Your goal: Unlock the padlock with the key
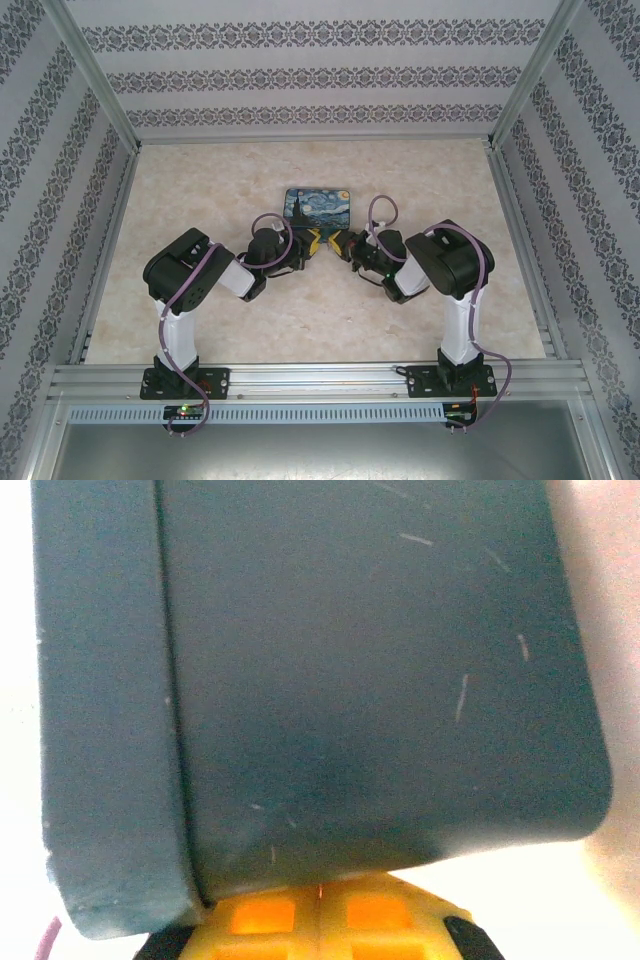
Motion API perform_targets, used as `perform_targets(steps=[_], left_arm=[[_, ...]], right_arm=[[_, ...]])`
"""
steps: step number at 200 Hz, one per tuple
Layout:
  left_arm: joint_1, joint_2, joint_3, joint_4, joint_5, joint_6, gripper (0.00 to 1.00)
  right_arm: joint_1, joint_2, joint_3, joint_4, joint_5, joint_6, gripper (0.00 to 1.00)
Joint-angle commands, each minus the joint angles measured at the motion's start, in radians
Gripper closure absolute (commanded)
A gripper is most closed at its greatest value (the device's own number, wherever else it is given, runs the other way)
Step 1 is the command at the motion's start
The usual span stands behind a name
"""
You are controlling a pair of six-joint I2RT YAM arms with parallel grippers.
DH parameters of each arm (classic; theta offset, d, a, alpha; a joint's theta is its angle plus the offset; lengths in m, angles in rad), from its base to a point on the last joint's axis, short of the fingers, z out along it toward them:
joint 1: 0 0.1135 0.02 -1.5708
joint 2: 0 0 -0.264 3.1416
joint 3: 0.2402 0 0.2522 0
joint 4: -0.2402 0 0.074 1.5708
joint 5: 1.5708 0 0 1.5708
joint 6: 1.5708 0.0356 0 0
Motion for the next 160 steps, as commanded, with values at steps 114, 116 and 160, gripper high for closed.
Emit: perform_targets(steps=[114, 116, 160], left_arm=[[-0.093, -0.047, 0.023, 0.138, 0.164, -0.007, 1.00], [-0.094, -0.047, 0.023, 0.138, 0.164, -0.007, 1.00], [-0.098, -0.045, 0.035, 0.126, 0.173, -0.007, 1.00]], right_arm=[[0.068, -0.016, 0.072, -0.013, 0.041, 0.026, 1.00], [0.069, -0.016, 0.074, -0.016, 0.039, 0.025, 1.00], [0.081, -0.003, 0.121, -0.035, 0.013, 0.015, 1.00]])
